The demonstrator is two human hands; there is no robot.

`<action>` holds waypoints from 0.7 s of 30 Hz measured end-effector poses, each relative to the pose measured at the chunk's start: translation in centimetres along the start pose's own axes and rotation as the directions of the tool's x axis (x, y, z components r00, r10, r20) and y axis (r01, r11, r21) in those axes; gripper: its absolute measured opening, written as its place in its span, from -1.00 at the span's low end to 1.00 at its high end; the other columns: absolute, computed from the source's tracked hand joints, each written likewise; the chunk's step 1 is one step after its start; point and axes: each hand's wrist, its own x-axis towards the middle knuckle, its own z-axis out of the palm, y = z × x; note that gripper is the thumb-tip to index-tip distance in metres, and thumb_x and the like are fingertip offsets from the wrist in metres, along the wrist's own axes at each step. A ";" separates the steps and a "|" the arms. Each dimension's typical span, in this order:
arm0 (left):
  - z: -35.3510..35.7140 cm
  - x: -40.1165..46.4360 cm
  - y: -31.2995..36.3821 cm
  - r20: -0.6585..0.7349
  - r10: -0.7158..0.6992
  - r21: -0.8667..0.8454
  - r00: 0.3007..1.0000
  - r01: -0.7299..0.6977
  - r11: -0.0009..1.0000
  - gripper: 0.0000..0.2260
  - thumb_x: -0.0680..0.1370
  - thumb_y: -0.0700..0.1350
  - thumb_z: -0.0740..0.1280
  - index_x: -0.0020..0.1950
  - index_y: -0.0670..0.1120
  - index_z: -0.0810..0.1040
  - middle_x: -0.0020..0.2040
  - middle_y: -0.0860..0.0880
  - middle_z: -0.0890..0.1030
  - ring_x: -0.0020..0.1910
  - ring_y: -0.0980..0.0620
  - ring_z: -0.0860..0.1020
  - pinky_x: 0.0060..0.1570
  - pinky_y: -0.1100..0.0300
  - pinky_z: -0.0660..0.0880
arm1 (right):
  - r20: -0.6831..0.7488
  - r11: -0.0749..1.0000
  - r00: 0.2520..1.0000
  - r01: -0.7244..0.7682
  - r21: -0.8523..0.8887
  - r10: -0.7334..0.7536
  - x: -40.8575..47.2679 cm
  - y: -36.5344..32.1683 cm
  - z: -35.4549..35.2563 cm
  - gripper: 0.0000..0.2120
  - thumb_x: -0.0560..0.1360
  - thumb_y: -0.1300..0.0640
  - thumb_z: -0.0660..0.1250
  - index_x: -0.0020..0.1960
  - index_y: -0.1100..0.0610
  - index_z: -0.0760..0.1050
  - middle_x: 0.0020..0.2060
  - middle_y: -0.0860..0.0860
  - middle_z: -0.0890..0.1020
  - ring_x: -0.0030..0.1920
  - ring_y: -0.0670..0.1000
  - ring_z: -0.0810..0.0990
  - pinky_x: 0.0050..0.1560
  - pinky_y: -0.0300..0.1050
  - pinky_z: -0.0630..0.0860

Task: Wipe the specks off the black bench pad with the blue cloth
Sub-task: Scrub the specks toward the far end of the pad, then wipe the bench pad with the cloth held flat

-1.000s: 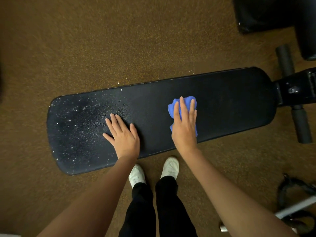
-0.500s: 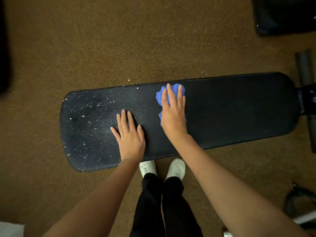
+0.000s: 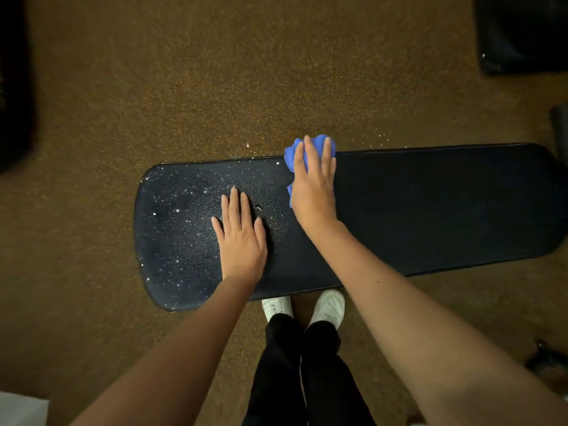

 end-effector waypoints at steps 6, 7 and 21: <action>-1.8 0.3 0.5 -0.087 -0.035 -0.260 0.996 0.012 0.966 -0.44 0.56 0.06 -0.19 0.51 -0.15 0.05 0.54 -0.06 0.03 0.51 -0.01 -0.05 0.44 -0.10 -0.08 | 0.133 0.974 0.969 0.195 0.112 -0.209 -0.5 -1.7 0.2 -0.38 0.43 0.30 0.34 0.43 0.33 0.21 0.45 0.22 0.23 0.46 0.35 0.02 0.41 0.32 0.07; -2.3 0.6 1.0 -0.116 -0.056 -0.302 0.992 0.019 0.953 -0.46 0.57 0.04 -0.16 0.51 -0.15 0.06 0.53 -0.06 0.05 0.51 -0.01 -0.05 0.44 -0.10 -0.09 | 0.152 0.962 0.957 0.221 0.162 -0.246 -0.9 -1.4 -0.4 -0.41 0.47 0.29 0.26 0.46 0.29 0.17 0.48 0.19 0.17 0.48 0.29 -0.03 0.43 0.28 0.04; 1.0 7.4 7.3 -0.109 0.169 0.228 0.979 -0.141 0.963 -0.55 0.53 0.02 0.04 0.35 -0.08 0.43 0.28 -0.17 0.50 0.26 -0.25 0.44 0.23 -0.19 0.36 | 0.238 0.979 0.950 -0.194 -0.061 0.203 -8.8 5.2 -2.4 -0.43 0.60 -0.10 -0.04 0.52 -0.05 -0.22 0.49 0.02 -0.32 0.42 0.12 -0.45 0.38 0.18 -0.35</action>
